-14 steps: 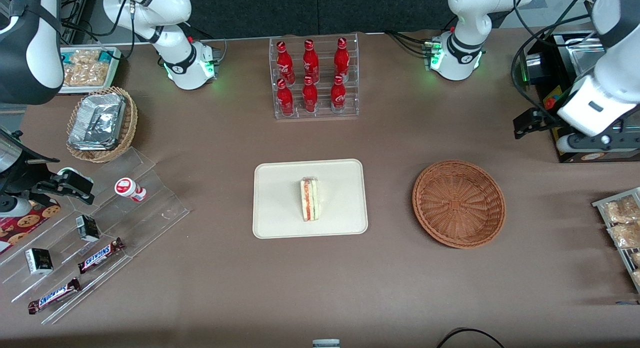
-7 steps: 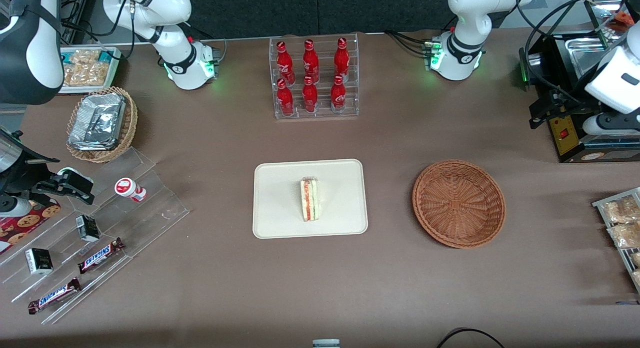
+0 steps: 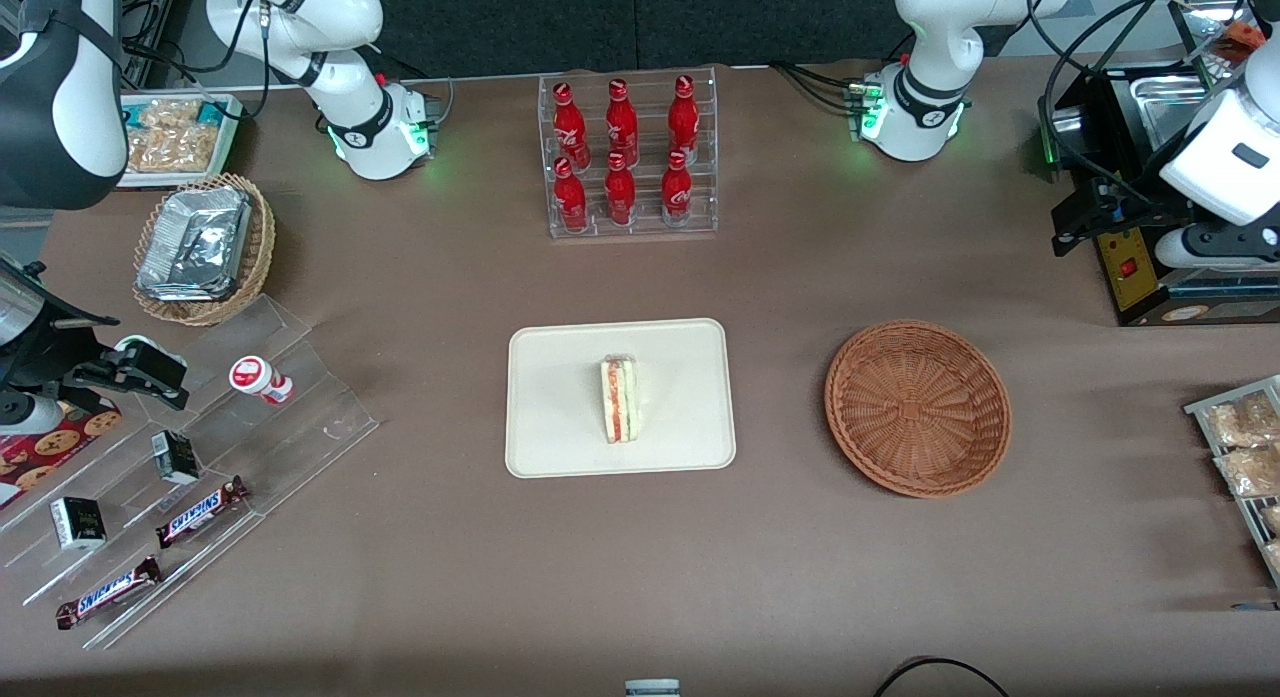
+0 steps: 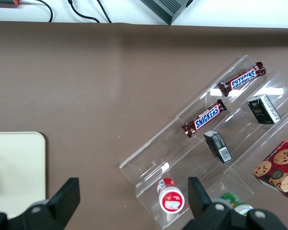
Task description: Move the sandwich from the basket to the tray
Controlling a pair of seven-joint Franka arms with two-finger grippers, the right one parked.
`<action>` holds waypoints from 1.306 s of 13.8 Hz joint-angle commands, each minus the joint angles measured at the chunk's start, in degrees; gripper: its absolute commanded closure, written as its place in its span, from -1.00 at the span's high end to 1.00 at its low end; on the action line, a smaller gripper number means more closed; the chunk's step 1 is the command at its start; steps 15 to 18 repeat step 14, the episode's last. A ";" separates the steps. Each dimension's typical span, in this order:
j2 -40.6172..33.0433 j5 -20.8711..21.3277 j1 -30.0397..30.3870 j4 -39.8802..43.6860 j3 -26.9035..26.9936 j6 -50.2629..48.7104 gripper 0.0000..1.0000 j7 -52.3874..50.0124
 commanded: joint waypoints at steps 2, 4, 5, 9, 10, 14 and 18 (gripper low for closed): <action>0.68 0.52 -0.76 2.04 0.90 -1.43 0.99 0.12; 0.59 0.61 -0.76 2.04 0.90 -1.43 0.99 0.21; 0.67 0.44 -0.85 2.04 0.81 -1.43 0.99 0.38; 0.94 0.44 -0.85 1.87 0.72 -1.43 0.99 0.73; 1.03 0.52 -0.85 1.96 0.72 -1.43 0.99 0.82; 0.94 0.44 -0.94 1.87 0.64 -1.43 0.99 0.73; 0.94 0.44 -0.94 1.87 0.64 -1.43 0.99 0.73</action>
